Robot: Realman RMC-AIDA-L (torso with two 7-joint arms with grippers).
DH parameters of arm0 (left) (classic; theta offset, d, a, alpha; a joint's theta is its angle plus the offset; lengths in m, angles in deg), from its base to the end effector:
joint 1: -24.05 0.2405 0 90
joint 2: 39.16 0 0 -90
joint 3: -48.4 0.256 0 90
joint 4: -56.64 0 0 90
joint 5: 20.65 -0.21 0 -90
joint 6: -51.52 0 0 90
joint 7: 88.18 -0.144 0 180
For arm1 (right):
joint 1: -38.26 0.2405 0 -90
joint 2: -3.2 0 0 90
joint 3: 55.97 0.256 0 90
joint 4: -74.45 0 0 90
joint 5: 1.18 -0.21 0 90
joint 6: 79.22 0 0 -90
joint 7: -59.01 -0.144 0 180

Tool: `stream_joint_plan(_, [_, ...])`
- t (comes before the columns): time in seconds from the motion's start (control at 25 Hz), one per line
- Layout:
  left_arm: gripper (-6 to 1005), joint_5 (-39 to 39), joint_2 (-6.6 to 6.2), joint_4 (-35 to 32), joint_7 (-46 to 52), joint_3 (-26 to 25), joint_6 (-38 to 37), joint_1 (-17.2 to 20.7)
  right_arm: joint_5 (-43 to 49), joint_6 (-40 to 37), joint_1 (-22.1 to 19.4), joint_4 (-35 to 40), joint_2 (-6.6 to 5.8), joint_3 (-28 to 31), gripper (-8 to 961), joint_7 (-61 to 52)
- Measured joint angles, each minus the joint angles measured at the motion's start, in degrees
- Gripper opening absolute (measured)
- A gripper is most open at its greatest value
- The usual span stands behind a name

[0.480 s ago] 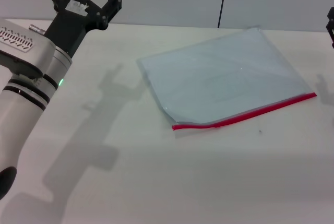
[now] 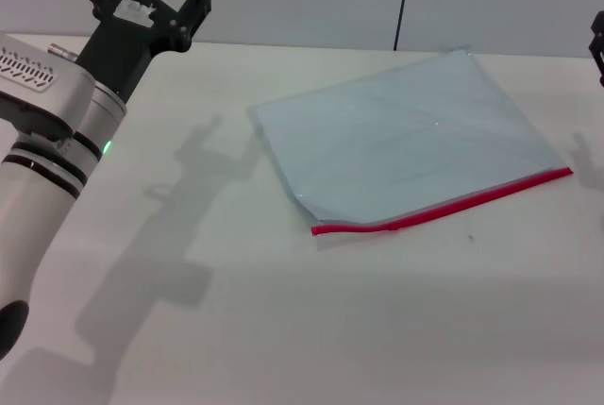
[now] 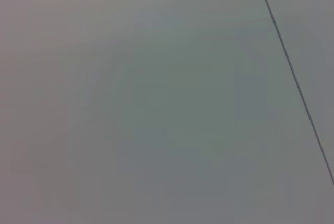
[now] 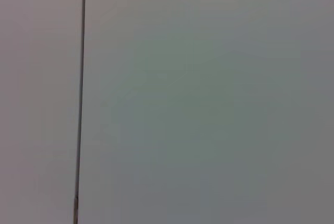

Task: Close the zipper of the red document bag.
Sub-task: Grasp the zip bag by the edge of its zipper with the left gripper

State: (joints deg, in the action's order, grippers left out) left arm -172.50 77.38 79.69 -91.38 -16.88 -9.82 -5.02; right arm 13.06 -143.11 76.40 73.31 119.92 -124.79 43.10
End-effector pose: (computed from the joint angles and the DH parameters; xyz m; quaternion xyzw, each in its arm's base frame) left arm -0.2478 0.3864 0.0001 -0.7248 -0.0757 -0.3205 0.6052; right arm 0.3023 0.3941 0.0136 -0.7163 0.2067 0.3019 0.5942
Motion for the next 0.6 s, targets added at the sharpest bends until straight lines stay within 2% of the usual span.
stream_joint_plan(0.4, [627, 0.07, 0.0, -0.56, 0.03, 0.32, -0.03, -0.03, 0.0, 0.0, 0.0, 0.0, 0.0, 0.0, 513, 0.0])
stream_joint_plan(0.6, [636, -0.02, 0.0, -0.56, 0.03, 0.4, 0.0, -0.49, 0.0, 0.0, 0.0, 0.0, 0.0, 0.0, 514, 0.0])
